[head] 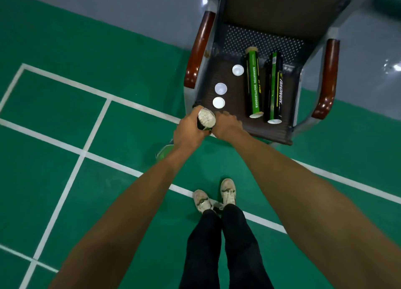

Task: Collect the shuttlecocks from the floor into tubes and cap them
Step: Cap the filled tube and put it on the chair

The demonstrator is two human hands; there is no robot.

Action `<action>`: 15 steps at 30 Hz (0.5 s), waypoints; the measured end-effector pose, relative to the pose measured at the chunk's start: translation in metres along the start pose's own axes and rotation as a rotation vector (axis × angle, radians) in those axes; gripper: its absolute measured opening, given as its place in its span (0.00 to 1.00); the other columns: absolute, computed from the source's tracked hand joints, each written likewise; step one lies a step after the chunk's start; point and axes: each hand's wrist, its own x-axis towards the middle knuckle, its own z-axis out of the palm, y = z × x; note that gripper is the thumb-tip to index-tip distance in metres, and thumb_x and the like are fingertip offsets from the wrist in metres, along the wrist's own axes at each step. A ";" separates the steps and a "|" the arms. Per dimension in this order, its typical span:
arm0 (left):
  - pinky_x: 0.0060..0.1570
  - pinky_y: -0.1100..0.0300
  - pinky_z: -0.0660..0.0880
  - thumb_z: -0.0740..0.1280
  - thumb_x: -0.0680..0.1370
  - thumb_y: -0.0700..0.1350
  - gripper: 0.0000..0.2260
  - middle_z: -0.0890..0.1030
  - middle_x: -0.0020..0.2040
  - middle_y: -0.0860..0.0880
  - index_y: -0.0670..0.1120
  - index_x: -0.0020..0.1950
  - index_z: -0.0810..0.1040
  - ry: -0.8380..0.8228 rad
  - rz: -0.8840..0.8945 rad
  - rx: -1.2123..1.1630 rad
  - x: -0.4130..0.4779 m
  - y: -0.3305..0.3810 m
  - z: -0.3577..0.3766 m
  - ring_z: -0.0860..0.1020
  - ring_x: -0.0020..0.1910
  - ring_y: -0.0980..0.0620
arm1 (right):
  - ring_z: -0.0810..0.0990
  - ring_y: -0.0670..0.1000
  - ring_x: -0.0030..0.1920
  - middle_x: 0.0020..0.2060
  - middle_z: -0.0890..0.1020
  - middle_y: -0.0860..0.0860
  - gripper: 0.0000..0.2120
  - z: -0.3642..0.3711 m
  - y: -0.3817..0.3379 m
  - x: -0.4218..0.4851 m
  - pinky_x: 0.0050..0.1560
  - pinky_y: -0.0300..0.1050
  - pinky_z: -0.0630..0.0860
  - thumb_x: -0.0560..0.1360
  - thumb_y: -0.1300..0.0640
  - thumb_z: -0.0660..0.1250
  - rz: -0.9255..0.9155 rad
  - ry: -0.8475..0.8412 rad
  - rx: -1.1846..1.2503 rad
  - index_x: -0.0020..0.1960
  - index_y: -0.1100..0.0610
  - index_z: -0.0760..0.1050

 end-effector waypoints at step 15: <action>0.59 0.48 0.80 0.83 0.65 0.44 0.34 0.84 0.56 0.55 0.56 0.68 0.75 0.087 -0.068 -0.136 0.115 -0.099 0.092 0.81 0.56 0.50 | 0.54 0.64 0.78 0.80 0.58 0.52 0.30 0.079 0.059 0.189 0.75 0.66 0.55 0.80 0.52 0.62 -0.119 0.041 -0.226 0.80 0.52 0.57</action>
